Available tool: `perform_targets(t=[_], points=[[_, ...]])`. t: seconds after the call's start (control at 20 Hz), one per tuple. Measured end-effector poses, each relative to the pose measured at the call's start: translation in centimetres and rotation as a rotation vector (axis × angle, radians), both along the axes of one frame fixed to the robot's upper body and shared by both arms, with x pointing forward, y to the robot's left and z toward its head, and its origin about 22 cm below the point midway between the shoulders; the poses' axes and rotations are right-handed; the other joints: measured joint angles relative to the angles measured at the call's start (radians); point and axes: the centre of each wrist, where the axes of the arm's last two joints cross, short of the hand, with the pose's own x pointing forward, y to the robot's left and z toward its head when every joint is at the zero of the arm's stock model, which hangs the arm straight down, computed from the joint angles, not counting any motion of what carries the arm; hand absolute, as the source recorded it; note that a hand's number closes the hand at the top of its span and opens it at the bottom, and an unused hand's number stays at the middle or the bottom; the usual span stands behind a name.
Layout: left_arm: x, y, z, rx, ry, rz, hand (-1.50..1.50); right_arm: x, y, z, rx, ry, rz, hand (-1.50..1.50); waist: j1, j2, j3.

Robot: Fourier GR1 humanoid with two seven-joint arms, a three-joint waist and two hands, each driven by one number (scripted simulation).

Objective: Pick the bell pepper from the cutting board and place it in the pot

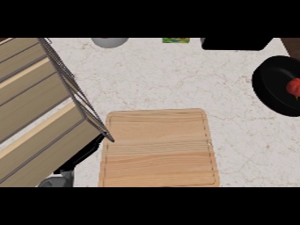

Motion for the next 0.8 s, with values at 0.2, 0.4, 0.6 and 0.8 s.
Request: perform_targets(t=[0.2, 0.4, 0.6, 0.8], points=[[-0.2, 0.2, 0.0, -0.001, 0.001, 0.008, 0.0, -1.5, -2.2, -0.1, 0.036, -0.08, -0.029, -1.5, -0.008, 0.0, 0.0], [-0.3, 0.3, 0.0, -0.003, 0.0, 0.013, 0.0, -3.6, -4.7, -0.5, 0.065, -0.136, -0.046, -1.5, -0.013, 0.001, 0.002], [-0.5, 0.4, 0.0, -0.006, 0.001, 0.022, 0.0, -6.0, -7.1, -1.2, 0.077, -0.174, -0.064, -1.5, -0.02, 0.001, 0.003], [-0.6, 0.6, 0.0, -0.008, 0.004, 0.031, 0.0, -8.3, -9.3, -1.3, 0.079, -0.2, -0.071, -1.5, -0.027, 0.0, 0.004]])
